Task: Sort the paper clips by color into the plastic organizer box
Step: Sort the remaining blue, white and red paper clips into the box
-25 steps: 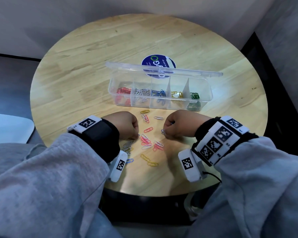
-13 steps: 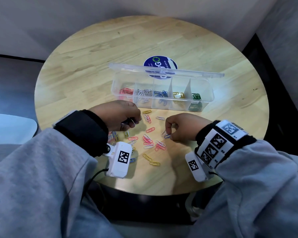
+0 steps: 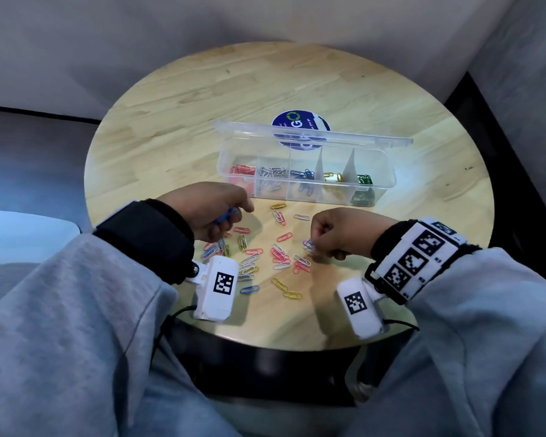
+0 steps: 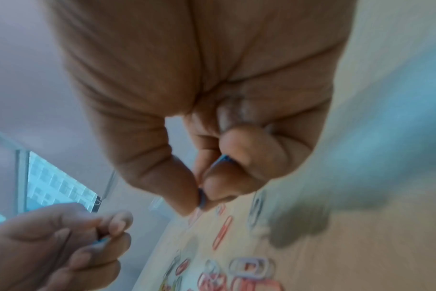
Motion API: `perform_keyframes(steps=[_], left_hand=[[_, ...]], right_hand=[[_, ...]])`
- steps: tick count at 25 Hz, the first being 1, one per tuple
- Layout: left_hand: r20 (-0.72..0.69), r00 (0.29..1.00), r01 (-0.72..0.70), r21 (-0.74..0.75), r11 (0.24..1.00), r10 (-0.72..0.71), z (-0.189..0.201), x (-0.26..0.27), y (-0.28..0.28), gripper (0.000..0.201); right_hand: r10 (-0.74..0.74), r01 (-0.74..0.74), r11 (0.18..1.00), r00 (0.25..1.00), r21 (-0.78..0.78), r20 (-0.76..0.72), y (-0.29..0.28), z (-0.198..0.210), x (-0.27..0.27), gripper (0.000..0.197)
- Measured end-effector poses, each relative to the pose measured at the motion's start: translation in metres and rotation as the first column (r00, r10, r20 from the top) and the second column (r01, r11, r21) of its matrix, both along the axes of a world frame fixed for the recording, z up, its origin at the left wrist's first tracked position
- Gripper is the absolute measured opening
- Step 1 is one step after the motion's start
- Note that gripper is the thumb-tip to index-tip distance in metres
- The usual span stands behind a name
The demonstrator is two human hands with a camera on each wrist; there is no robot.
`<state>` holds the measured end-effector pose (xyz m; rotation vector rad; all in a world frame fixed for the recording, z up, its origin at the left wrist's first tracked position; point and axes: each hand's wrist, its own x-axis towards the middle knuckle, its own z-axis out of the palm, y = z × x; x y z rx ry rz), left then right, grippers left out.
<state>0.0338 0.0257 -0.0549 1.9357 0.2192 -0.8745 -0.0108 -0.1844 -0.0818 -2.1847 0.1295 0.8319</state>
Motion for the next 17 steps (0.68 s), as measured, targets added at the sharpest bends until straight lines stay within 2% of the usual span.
perform_keyframes(steps=[2,4,9,11,13,14,17], left_hand=[[0.104,0.992,0.054,0.217,0.975,-0.078,0.0,0.003,0.013,0.008],[0.17,0.967,0.105,0.406,0.908,-0.188,-0.004,0.005,0.027,0.01],[0.171,0.958,0.124,0.477,0.87,-0.231,-0.012,-0.001,0.041,0.009],[0.173,0.948,0.147,0.51,0.848,-0.268,-0.015,-0.005,0.044,0.006],[0.152,0.929,0.199,0.561,0.803,-0.336,-0.022,-0.009,0.045,0.004],[0.145,0.917,0.221,0.593,0.775,-0.372,-0.025,-0.012,0.045,0.007],[0.12,0.901,0.256,0.626,0.736,-0.416,-0.028,-0.016,0.04,0.013]], right_hand=[[-0.154,0.17,0.967,0.984,0.192,-0.093,0.004,-0.005,-0.004,0.023],[-0.268,0.316,0.899,0.944,0.302,-0.191,0.01,-0.007,-0.005,0.029],[-0.413,0.477,0.811,0.877,0.339,-0.247,0.031,0.0,-0.006,0.027],[-0.341,0.394,0.864,0.916,0.314,-0.21,0.04,0.0,-0.008,0.021],[-0.117,0.126,0.975,0.991,0.181,-0.06,0.047,-0.001,-0.009,0.016],[0.013,-0.013,0.996,1.0,0.09,-0.001,0.051,-0.001,-0.01,0.014],[0.3,-0.288,0.947,0.952,-0.146,0.067,0.069,0.001,-0.013,0.009]])
